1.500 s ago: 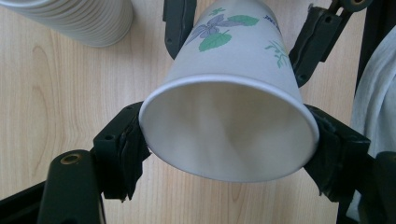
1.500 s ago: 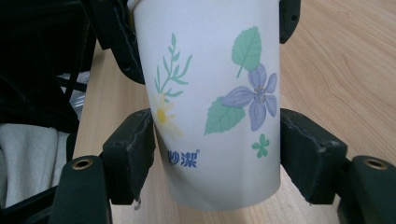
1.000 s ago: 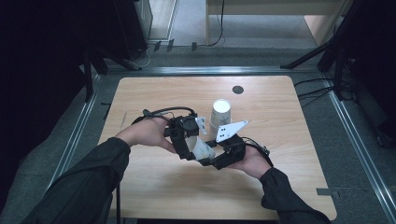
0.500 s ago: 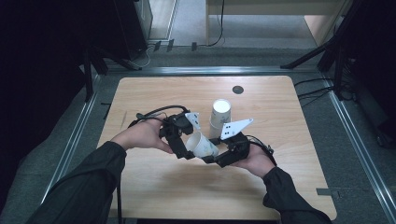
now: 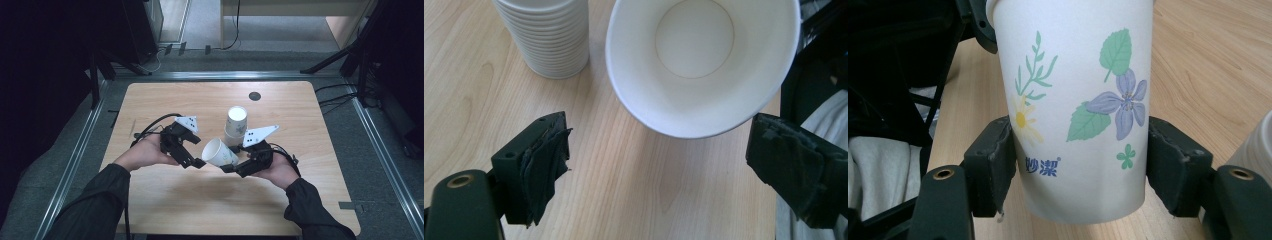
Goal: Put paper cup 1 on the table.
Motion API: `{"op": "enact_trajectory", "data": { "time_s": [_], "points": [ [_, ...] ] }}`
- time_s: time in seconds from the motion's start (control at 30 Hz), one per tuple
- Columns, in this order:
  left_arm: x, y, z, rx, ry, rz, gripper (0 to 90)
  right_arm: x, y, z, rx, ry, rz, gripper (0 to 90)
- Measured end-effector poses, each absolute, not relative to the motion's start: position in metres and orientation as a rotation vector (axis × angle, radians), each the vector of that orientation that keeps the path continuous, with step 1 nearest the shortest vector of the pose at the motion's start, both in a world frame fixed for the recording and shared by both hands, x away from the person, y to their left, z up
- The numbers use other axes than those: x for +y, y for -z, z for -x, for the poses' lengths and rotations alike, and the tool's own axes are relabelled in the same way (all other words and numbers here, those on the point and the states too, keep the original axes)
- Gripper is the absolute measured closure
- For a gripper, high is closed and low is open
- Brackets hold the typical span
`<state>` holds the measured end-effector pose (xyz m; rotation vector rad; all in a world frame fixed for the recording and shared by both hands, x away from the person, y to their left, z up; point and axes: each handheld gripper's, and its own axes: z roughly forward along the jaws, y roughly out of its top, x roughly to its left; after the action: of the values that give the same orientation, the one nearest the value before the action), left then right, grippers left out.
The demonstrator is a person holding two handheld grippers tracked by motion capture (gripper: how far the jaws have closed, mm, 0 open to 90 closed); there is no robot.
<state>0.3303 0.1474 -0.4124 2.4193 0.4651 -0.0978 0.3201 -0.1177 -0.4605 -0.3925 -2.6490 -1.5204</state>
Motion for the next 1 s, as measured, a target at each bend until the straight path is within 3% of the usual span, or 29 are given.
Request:
{"op": "enact_trajectory", "data": {
  "time_s": [1.0],
  "points": [
    [0.153, 0.446, -0.314, 0.591, 0.135, -2.075, 11.4, -0.124, 0.463, -0.323, -2.629, 1.530, 0.410, 33.5]
  ]
}}
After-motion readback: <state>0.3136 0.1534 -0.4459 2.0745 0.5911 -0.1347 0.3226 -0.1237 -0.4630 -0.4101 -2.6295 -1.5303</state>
